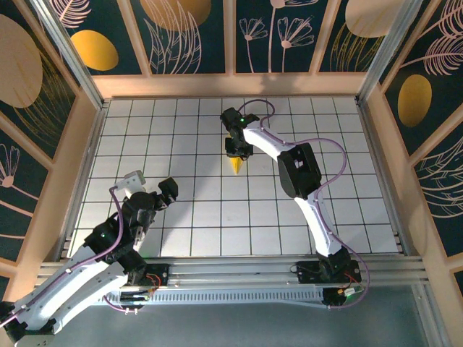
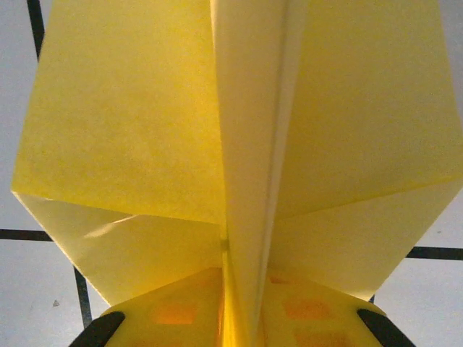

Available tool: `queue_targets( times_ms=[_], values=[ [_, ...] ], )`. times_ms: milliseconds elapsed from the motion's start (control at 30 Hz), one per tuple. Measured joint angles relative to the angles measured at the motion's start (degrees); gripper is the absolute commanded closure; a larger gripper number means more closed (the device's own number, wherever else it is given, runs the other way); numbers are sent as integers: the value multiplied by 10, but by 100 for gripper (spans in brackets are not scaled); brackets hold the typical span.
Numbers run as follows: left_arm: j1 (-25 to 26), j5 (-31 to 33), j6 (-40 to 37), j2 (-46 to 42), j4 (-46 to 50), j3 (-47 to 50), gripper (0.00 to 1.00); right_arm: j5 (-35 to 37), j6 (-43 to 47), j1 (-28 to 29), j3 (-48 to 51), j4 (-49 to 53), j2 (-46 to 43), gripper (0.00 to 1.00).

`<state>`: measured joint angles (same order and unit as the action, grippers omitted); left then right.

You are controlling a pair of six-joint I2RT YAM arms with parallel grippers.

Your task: Fold a paper plane with a square sheet of paper (fold left side to right side)

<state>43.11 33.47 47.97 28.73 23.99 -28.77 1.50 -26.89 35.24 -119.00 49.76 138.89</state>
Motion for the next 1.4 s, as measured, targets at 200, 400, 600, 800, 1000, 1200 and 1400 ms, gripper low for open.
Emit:
queue_targets(
  times_ms=[200, 400, 600, 800, 1000, 1200, 1400],
  values=[
    [0, -2, 0, 5, -3, 0, 1, 0, 4, 0, 3, 0, 0, 79],
    [0, -2, 0, 9, -7, 0, 1, 0, 11, 1, 4, -1, 0, 77],
    [0, -4, 0, 10, -9, 0, 1, 0, 12, 3, 4, -2, -1, 74],
    [0, -4, 0, 12, -10, 0, 1, 3, 14, 5, 6, 0, -3, 68],
    [0, -4, 0, 17, -10, 0, 1, 7, 14, 5, 7, 3, -4, 65],
    [0, -4, 0, 22, -11, 0, 1, 11, 15, 5, 7, 4, -4, 65],
    [0, -5, 0, 31, -14, -2, 1, 16, 15, 5, 7, 12, -9, 65]
  ],
)
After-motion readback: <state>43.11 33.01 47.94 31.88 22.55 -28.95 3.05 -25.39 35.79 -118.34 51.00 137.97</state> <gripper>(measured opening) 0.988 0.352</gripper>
